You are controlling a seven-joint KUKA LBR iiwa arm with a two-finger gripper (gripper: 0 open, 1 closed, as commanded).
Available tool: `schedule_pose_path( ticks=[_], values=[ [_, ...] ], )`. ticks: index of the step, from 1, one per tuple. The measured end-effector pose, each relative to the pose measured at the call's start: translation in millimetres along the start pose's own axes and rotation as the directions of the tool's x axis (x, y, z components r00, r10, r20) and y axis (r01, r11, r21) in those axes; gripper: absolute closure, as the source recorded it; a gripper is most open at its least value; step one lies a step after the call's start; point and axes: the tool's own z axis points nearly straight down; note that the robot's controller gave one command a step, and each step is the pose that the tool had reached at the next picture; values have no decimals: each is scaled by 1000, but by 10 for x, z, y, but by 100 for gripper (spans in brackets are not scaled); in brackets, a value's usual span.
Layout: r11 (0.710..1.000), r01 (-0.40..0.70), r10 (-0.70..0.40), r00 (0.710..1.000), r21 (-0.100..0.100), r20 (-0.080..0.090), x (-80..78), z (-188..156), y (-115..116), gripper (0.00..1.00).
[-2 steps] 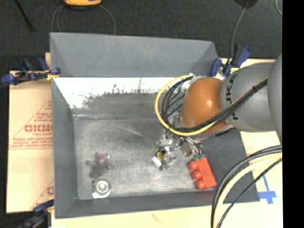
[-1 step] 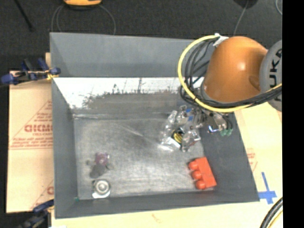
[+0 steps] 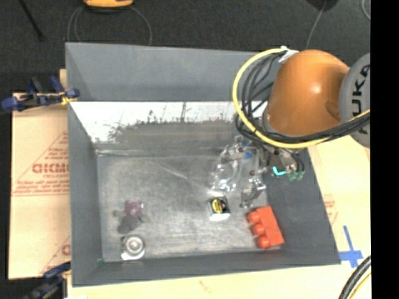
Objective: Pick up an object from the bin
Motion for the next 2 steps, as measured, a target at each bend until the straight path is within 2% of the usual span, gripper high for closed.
schedule_pose_path(
  ticks=[1, 2],
  values=[
    [1000, -18, 18, 1000, -3, -4, -54, 1490, -65, 0],
    [1000, -19, 19, 1000, -1, 0, -61, 1454, -70, 100]
  ],
)
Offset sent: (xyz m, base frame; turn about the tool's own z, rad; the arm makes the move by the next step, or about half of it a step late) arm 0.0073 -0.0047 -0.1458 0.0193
